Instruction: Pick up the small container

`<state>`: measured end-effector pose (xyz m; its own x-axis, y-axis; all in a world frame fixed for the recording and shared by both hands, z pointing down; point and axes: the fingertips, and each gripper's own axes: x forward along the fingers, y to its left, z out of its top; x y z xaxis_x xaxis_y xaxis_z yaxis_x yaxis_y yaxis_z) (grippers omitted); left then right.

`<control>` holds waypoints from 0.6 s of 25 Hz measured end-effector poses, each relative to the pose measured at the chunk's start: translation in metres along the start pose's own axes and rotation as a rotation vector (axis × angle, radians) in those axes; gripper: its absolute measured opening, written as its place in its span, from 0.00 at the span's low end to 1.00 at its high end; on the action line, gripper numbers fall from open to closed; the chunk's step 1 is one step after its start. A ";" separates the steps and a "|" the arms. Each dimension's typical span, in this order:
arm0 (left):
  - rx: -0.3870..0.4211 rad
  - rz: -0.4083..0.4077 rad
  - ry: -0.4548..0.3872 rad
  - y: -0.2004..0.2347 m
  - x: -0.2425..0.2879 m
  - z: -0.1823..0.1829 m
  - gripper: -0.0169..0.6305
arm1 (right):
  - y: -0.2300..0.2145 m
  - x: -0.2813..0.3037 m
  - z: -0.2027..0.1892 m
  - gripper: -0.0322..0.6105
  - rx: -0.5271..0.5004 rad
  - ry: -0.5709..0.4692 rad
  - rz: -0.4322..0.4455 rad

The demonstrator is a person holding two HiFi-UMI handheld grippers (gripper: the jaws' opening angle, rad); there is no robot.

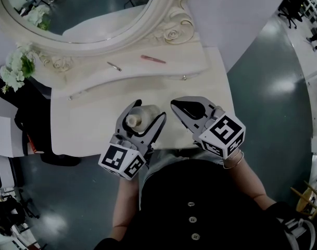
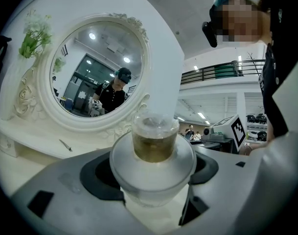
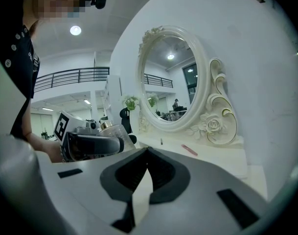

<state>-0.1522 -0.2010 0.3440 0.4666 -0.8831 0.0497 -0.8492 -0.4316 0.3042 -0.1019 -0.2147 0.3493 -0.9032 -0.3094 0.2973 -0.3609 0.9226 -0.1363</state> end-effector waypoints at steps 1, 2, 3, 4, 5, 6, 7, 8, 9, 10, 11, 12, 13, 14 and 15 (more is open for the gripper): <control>0.000 -0.001 0.000 0.000 0.000 0.000 0.53 | 0.000 0.000 0.000 0.05 0.000 0.000 0.000; -0.001 -0.001 0.000 0.000 0.000 0.000 0.53 | -0.001 0.000 0.000 0.05 0.001 0.000 0.001; -0.003 -0.001 -0.001 0.000 0.000 -0.001 0.53 | -0.001 0.001 0.000 0.05 0.003 0.000 0.002; -0.005 -0.002 -0.001 0.001 0.000 -0.001 0.53 | -0.001 0.001 -0.001 0.05 0.005 0.001 0.004; -0.005 -0.003 -0.001 0.001 0.000 -0.001 0.53 | -0.001 0.001 -0.001 0.05 0.005 0.003 0.006; -0.005 -0.005 -0.001 0.001 0.001 -0.001 0.53 | -0.001 0.002 -0.001 0.05 0.004 0.006 0.007; -0.004 -0.008 0.000 0.000 0.001 -0.001 0.53 | -0.002 0.002 -0.002 0.05 0.004 0.008 0.007; -0.002 -0.009 0.001 0.000 0.002 -0.001 0.53 | -0.002 0.002 -0.002 0.05 0.004 0.009 0.006; 0.000 -0.010 0.002 0.000 0.002 -0.001 0.53 | -0.003 0.002 -0.001 0.05 0.003 0.009 0.005; 0.000 -0.011 0.002 0.000 0.002 -0.001 0.53 | -0.003 0.002 -0.001 0.05 0.002 0.009 0.005; 0.000 -0.011 0.002 0.000 0.003 -0.001 0.53 | -0.004 0.002 -0.001 0.05 0.001 0.008 0.005; -0.001 -0.011 0.001 0.000 0.003 -0.001 0.53 | -0.004 0.002 -0.001 0.05 0.001 0.009 0.005; -0.001 -0.011 0.001 0.000 0.003 -0.001 0.53 | -0.004 0.003 -0.002 0.05 0.001 0.010 0.006; 0.000 -0.012 0.001 0.000 0.004 -0.001 0.53 | -0.005 0.003 -0.002 0.05 0.000 0.013 0.006; 0.000 -0.012 0.001 0.000 0.004 -0.001 0.53 | -0.005 0.003 -0.003 0.05 0.000 0.015 0.007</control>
<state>-0.1502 -0.2048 0.3451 0.4774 -0.8775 0.0468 -0.8434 -0.4425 0.3048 -0.1020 -0.2198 0.3534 -0.9021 -0.2996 0.3106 -0.3549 0.9246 -0.1388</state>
